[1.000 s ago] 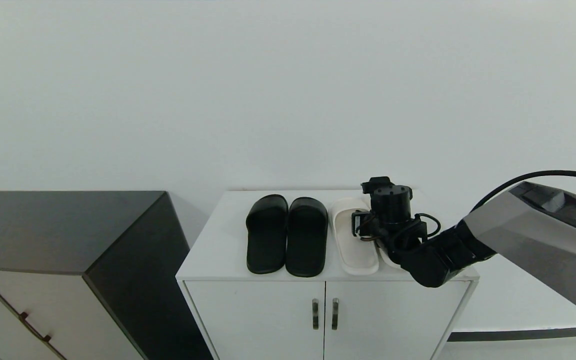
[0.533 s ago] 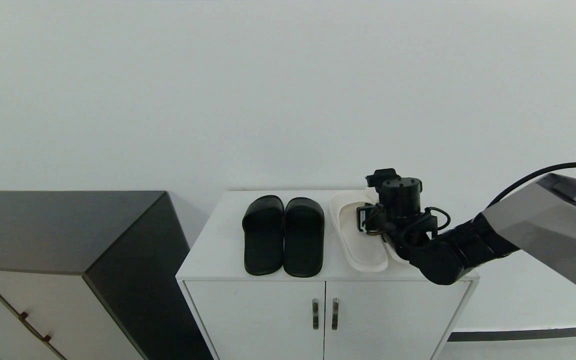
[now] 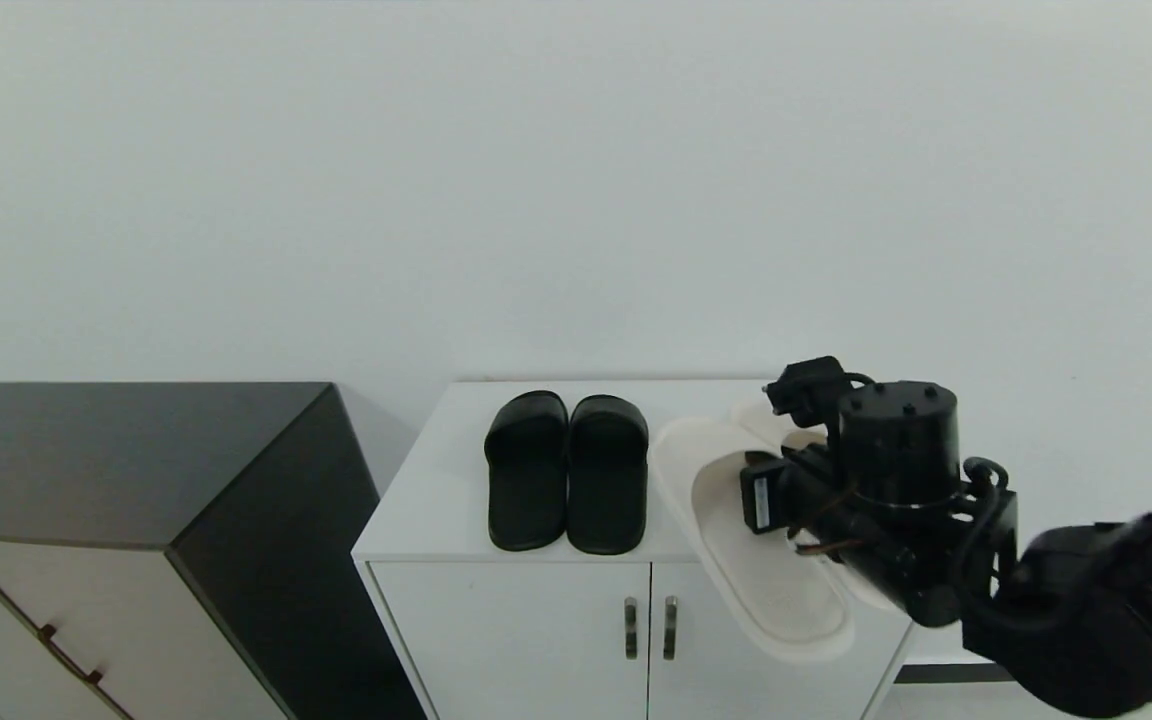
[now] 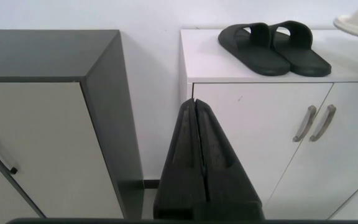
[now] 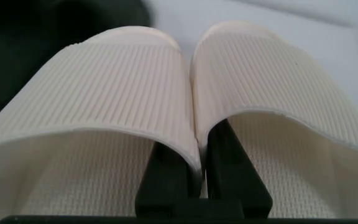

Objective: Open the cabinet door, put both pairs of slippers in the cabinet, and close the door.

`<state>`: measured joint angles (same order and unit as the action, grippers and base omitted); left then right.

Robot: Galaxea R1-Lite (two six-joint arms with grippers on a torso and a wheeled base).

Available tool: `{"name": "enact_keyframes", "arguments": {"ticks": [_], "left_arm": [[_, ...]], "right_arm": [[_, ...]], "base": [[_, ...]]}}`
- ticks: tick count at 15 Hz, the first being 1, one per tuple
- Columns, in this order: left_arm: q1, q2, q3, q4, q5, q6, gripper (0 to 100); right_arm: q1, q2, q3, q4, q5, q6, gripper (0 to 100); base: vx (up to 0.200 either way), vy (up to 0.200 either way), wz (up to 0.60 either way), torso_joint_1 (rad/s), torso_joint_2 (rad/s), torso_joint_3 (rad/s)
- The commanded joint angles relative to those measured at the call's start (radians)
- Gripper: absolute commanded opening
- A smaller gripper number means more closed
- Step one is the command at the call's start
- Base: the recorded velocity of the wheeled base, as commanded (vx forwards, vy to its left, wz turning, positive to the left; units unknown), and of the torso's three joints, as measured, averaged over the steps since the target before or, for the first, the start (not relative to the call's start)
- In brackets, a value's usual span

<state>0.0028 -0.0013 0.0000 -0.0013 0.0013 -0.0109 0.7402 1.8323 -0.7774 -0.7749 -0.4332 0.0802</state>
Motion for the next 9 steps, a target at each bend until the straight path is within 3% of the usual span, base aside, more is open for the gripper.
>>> {"name": "enact_keyframes", "arguments": {"ticks": [1,8,9], "left_arm": [[0.0,0.001,0.0,0.0,0.0,0.0,0],[0.0,0.001,0.0,0.0,0.0,0.0,0],[0.0,0.001,0.0,0.0,0.0,0.0,0]], "right_arm": [[0.11,-0.157,0.129,-0.001,0.083,0.047,0],[0.114,-0.173,0.176,0.002,0.131,0.082,0],[0.114,-0.173,0.181,0.002,0.131,0.082,0]], "base": [[0.0,0.0,0.0,0.0,0.0,0.0],[0.0,0.0,0.0,0.0,0.0,0.0],[-0.2,0.0,0.0,0.002,0.0,-0.002]]}}
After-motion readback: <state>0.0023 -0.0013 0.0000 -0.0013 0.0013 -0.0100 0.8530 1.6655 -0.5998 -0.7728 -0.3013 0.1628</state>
